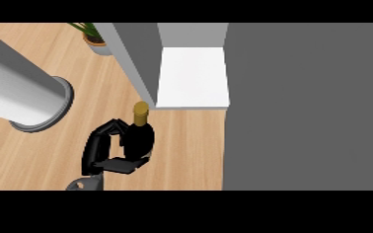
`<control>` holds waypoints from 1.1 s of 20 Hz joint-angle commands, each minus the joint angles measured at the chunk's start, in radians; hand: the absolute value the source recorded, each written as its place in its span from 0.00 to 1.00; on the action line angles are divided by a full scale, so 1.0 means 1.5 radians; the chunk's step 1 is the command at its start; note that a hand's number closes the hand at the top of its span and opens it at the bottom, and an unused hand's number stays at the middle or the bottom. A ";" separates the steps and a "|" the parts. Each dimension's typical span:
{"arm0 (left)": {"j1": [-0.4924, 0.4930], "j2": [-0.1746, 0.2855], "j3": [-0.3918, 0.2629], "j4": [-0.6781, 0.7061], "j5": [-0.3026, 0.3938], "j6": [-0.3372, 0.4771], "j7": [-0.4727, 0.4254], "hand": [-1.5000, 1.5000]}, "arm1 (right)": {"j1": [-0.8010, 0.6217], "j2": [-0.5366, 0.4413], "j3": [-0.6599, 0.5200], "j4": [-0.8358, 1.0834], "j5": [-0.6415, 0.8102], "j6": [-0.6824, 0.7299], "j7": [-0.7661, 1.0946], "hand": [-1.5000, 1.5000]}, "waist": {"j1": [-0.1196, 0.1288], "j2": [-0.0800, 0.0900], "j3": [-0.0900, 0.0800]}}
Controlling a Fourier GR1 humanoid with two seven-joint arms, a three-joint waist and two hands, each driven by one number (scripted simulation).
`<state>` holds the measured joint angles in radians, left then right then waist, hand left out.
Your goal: Pick up the wine, place it into the cabinet and close the cabinet
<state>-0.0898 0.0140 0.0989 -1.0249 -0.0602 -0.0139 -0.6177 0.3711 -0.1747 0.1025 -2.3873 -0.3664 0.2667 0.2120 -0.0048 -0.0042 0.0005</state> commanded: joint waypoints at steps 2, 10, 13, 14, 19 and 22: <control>0.029 -0.009 -0.113 -0.140 0.007 0.109 0.096 1.00 | 0.015 -0.016 -0.038 -0.063 -0.026 0.008 0.014 0.00 | 0.002 -0.001 0.000; -0.055 -0.009 -0.198 -0.154 0.004 0.202 0.243 1.00 | 0.012 0.004 -0.034 -0.074 -0.032 0.002 0.026 0.00 | -0.002 0.001 0.000; -0.124 -0.009 -0.204 -0.104 -0.034 0.234 0.266 1.00 | 0.037 0.006 -0.018 -0.089 -0.022 0.008 0.027 0.00 | -0.006 0.002 0.000; -0.145 -0.009 -0.224 -0.066 -0.033 0.256 0.255 1.00 | 0.039 0.001 -0.020 -0.097 -0.032 0.005 0.038 0.00 | -0.009 0.002 -0.001; -0.209 -0.009 -0.273 -0.061 -0.036 0.329 0.341 1.00 | 0.029 -0.022 -0.064 -0.098 -0.079 0.019 0.041 0.00 | -0.009 0.003 -0.001; -0.267 -0.009 -0.256 -0.056 -0.022 0.308 0.375 1.00 | 0.079 0.006 -0.032 -0.089 -0.030 0.044 -0.010 0.00 | -0.009 0.002 0.000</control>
<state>-0.3942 0.0002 -0.2862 -1.1217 -0.0947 0.4362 -0.1320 0.4283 -0.1737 0.0550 -2.3862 -0.3737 0.3259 0.1732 -0.0200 -0.0012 -0.0003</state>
